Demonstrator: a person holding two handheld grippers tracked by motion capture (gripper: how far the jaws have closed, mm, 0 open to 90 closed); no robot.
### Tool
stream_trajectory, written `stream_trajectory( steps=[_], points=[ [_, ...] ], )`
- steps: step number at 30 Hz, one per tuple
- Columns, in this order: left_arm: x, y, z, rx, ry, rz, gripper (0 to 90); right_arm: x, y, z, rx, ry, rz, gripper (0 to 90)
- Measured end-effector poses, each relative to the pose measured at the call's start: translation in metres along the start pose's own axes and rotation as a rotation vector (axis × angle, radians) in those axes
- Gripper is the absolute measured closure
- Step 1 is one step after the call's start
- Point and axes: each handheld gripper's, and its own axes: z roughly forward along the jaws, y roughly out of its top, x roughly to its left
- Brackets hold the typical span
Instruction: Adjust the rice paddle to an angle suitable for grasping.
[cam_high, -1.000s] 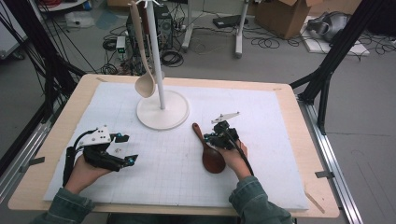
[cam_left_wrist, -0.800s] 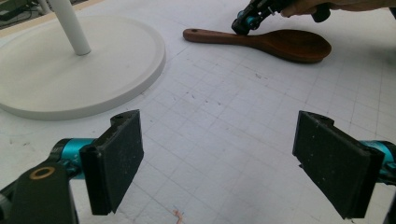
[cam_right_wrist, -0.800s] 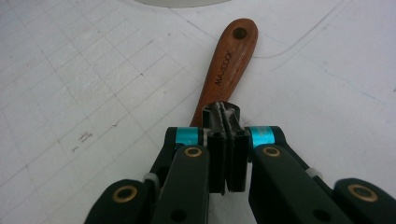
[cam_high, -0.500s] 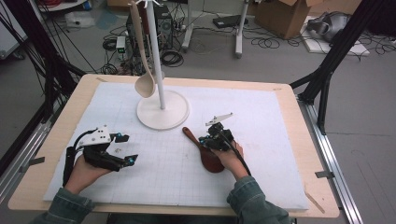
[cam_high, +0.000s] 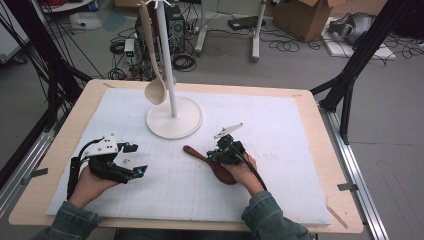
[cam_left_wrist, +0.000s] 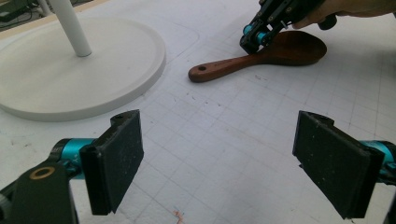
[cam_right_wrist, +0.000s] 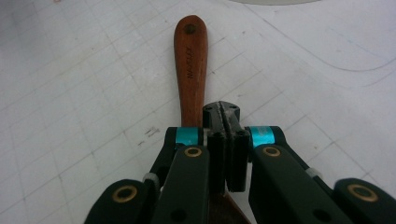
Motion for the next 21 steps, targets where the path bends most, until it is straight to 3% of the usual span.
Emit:
stream_trajectory(
  steps=[5,8,21],
  points=[
    [0.000,0.000,0.000,-0.001,0.000,-0.001,16.6,0.000,0.000,-0.001,0.007,-0.003,0.000,89.8],
    [0.000,0.000,0.000,0.000,0.000,-0.001,16.6,-0.001,0.000,-0.006,-0.018,0.002,-0.002,89.0],
    [0.001,0.000,-0.001,-0.009,-0.001,-0.008,16.6,0.003,-0.003,-0.025,-0.099,0.011,-0.016,66.6]
  ],
)
